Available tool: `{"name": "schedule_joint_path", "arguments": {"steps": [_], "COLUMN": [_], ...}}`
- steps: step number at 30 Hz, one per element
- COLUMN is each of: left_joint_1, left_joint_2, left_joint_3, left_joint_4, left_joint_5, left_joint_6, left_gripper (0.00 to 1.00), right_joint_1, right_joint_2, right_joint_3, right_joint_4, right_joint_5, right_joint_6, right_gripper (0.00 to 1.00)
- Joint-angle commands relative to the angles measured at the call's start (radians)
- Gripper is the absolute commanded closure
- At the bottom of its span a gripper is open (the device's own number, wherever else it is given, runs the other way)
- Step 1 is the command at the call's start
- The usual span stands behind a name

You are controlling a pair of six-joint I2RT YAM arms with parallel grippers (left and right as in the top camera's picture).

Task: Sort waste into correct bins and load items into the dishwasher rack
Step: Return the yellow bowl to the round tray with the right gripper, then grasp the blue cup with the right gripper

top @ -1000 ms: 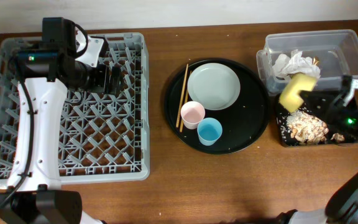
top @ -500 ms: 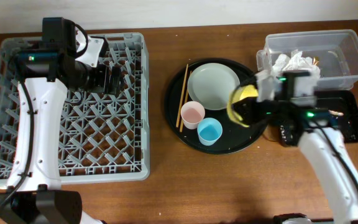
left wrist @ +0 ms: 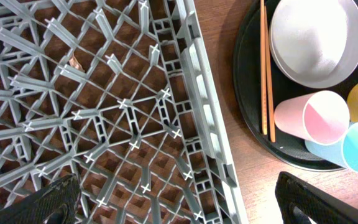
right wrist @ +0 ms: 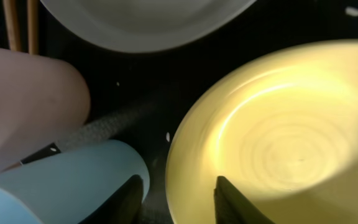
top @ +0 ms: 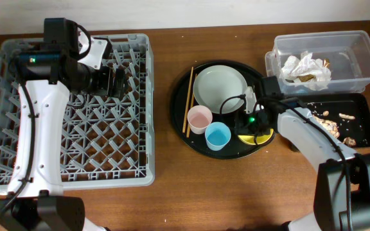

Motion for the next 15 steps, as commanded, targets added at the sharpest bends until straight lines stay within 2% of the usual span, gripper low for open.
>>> {"name": "schedule_joint_path", "arguments": {"steps": [1, 8, 11, 15], "left_joint_1": [0.002, 0.002, 0.002, 0.002], "left_joint_2": [0.005, 0.005, 0.005, 0.005], "left_joint_3": [0.021, 0.021, 0.021, 0.021], "left_joint_4": [0.001, 0.001, 0.001, 0.001], "left_joint_5": [0.001, 0.001, 0.001, 0.001], "left_joint_6": [0.013, 0.013, 0.013, 0.013], "left_gripper": [0.01, 0.01, 0.01, 0.01], "right_joint_1": [0.005, 0.005, 0.011, 0.064], "right_joint_2": [-0.021, -0.035, -0.035, -0.024], "right_joint_3": [0.098, 0.324, 0.332, 0.327], "right_joint_4": [-0.059, -0.279, -0.317, -0.372], "right_joint_5": [-0.016, -0.014, -0.04, 0.019], "right_joint_6": [0.004, 0.001, -0.047, -0.059], "right_gripper": [0.58, 0.53, 0.54, 0.56]}}
